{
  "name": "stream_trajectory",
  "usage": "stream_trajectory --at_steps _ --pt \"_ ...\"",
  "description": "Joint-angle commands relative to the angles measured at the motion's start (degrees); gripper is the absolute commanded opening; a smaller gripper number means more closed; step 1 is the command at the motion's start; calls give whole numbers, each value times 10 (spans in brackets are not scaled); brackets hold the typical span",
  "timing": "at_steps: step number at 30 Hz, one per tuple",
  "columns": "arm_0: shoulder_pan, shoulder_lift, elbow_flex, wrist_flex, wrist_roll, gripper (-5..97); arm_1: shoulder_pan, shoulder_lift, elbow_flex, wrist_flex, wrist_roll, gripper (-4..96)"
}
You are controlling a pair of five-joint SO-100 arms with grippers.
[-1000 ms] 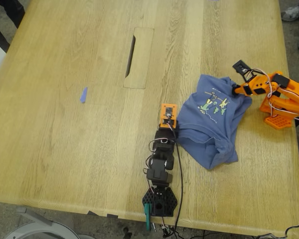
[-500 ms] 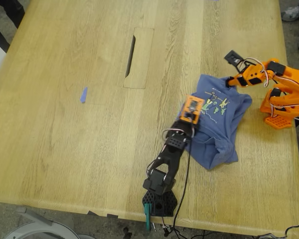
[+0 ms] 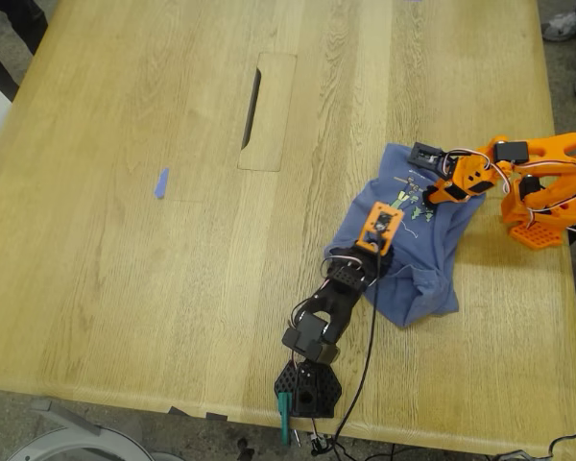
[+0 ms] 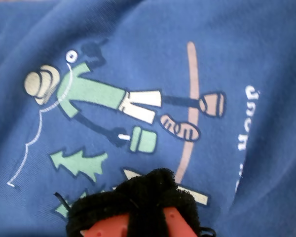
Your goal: Fold a T-shirt
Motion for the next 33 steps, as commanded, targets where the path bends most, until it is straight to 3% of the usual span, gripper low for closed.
stream_trajectory --at_steps 1,15,20,27,33 --pt "-38 0 19 -41 3 1 6 55 36 -3 4 -2" --pt "-223 -20 26 -77 11 3 115 332 231 57 -7 -2" --pt "-253 -33 9 -78 11 3 174 491 283 153 -13 -2" --pt "-301 -25 8 -78 12 8 271 493 252 174 -19 -1" --pt "-315 29 -8 -76 7 114 315 490 229 148 -28 -1"
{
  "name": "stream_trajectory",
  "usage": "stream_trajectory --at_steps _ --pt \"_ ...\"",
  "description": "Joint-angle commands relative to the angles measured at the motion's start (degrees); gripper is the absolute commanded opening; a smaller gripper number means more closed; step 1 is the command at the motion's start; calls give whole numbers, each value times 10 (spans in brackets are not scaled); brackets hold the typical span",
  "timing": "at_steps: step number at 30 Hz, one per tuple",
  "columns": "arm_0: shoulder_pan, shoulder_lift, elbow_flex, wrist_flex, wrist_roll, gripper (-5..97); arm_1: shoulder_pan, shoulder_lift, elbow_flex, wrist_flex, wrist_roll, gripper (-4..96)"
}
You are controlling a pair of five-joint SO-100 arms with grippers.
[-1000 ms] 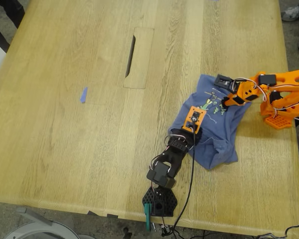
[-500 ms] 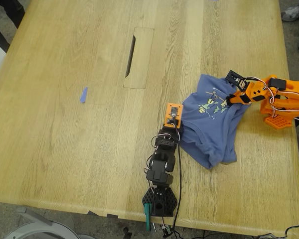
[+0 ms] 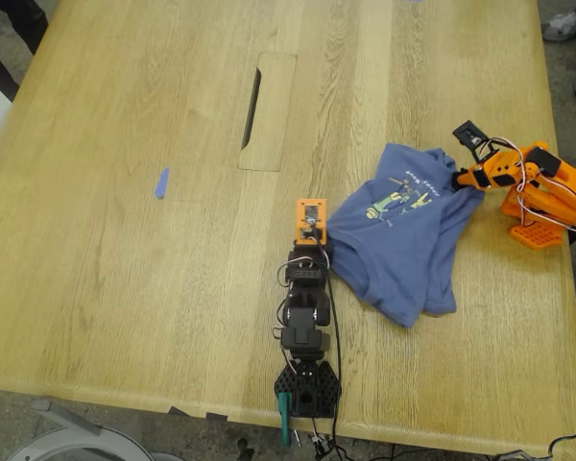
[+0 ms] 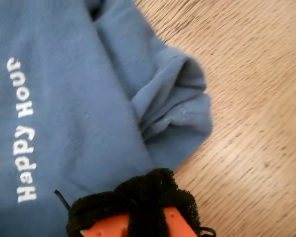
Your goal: Fold a T-shirt
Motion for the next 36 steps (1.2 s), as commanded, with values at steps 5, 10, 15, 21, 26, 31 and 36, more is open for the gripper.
stream_trajectory --at_steps 5,10,15,21,26,31,36 --pt "-7 97 -66 23 4 205 90 -8 -55 -54 -16 -1" --pt "-26 129 -75 36 15 284 166 -3 -73 -80 -22 -1" --pt "-94 215 -49 87 23 306 314 15 -71 -111 -28 -1" --pt "-242 325 -3 158 34 218 493 15 -50 -157 -39 -1" --pt "-429 426 49 227 28 81 663 15 -27 -163 -45 -1" --pt "-590 511 90 309 33 20 751 16 -11 -126 -54 -1" --pt "-722 620 134 419 32 2 867 17 4 -106 -63 -1"
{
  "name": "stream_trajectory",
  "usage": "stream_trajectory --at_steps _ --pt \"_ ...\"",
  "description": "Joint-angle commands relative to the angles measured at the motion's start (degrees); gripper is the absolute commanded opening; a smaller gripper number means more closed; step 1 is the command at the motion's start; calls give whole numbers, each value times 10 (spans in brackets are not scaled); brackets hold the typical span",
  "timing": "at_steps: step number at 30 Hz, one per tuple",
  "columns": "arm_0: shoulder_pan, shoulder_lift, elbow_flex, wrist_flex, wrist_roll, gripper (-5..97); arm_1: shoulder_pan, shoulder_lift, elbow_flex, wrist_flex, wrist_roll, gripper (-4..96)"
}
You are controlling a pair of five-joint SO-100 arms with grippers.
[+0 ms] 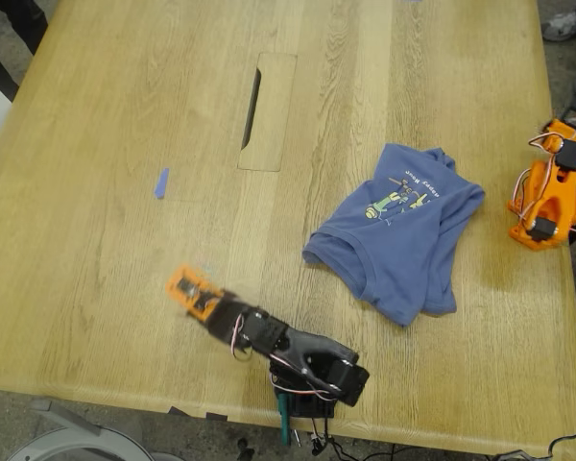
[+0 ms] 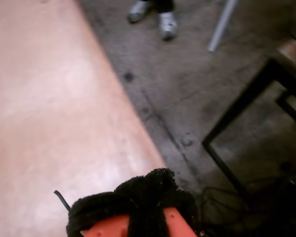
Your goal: Fold a T-shirt
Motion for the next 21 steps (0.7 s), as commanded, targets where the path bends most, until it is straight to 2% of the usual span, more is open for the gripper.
stream_trajectory --at_steps 1,6,8,10,14,19,21 --pt "-94 101 12 76 -4 1 51 5 -1 13 -5 -1" --pt "-209 334 103 219 -39 0 98 8 11 57 -13 -1" --pt "-214 444 117 340 -57 0 103 8 18 67 -17 -1" --pt "-217 442 115 349 -55 0 102 9 24 84 -19 -1" --pt "-217 441 116 352 -93 0 105 11 35 121 -29 -1" --pt "-218 441 116 423 -152 0 127 11 56 191 -44 -1" --pt "-219 442 116 444 -162 3 135 11 62 193 -43 -1"
